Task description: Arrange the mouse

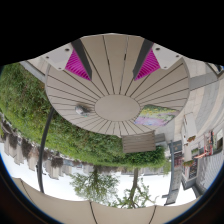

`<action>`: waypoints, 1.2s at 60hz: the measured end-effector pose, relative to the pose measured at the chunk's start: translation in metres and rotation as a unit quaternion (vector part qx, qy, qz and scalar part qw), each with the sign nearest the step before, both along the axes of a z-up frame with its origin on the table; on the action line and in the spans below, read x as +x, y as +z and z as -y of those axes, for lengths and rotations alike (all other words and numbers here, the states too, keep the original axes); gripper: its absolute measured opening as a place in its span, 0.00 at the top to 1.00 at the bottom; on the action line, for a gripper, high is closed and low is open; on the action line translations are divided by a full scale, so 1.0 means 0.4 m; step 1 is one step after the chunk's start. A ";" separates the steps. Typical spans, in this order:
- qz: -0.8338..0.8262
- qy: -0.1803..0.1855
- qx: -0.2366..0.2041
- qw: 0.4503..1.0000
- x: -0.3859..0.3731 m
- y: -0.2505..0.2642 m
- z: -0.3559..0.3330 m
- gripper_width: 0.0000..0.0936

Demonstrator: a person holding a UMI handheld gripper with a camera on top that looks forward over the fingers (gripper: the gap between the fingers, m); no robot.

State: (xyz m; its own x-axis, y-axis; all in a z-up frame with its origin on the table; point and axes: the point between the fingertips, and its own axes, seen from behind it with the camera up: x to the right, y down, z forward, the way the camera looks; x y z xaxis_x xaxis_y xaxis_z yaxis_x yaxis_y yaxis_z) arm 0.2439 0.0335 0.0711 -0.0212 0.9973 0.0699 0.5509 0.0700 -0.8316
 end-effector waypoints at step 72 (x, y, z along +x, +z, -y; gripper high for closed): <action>-0.011 -0.069 -0.023 0.997 -0.730 -0.184 -0.505 0.09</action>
State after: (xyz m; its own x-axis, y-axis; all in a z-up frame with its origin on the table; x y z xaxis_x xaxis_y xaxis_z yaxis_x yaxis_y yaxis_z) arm -0.0482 0.2353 -0.0026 0.1172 0.9928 0.0233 0.5349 -0.0433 -0.8438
